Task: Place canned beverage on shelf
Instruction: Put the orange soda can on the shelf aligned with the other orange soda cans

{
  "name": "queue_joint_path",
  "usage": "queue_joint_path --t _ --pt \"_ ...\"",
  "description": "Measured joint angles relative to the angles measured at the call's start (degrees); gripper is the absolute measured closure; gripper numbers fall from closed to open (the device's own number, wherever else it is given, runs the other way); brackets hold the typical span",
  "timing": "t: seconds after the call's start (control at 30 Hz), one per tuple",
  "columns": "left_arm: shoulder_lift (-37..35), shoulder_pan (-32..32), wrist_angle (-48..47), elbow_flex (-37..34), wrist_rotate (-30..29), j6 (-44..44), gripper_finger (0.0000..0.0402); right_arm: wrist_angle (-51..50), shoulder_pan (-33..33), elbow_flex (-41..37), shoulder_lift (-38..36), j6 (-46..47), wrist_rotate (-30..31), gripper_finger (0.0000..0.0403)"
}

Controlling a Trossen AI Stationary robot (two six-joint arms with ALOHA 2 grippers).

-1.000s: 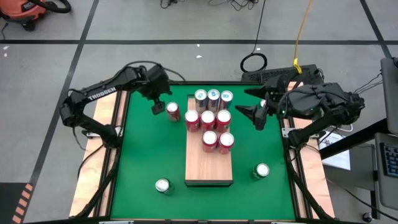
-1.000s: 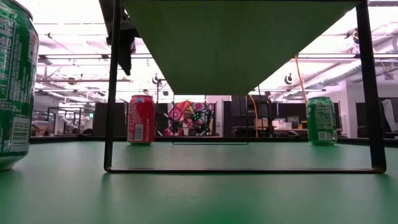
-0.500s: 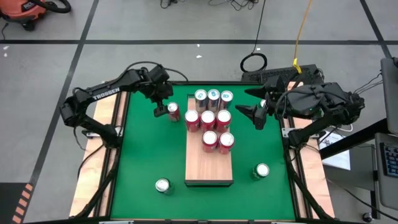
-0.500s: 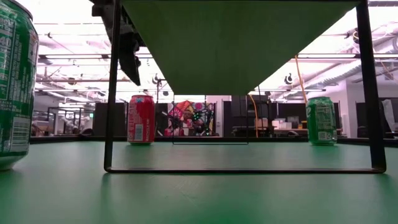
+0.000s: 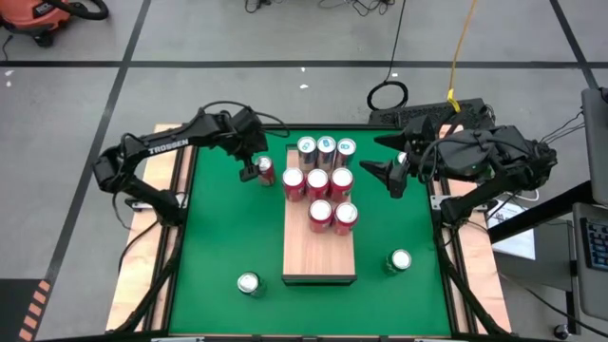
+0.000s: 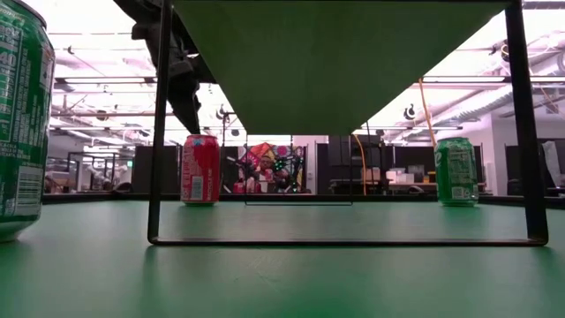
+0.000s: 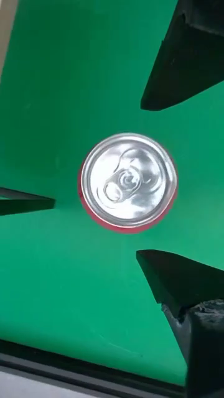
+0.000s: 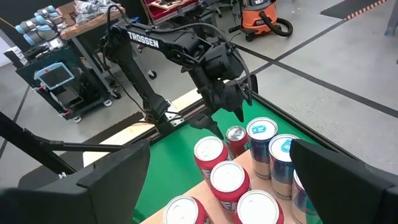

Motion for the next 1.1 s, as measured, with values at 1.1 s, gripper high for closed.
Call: queue_joint_path --t 1.1 --pt "5.88 -1.84 5.24 0.23 0.82 -1.78 0.017 7.17 0.05 -0.05 0.0 -0.89 -6.11 0.0026"
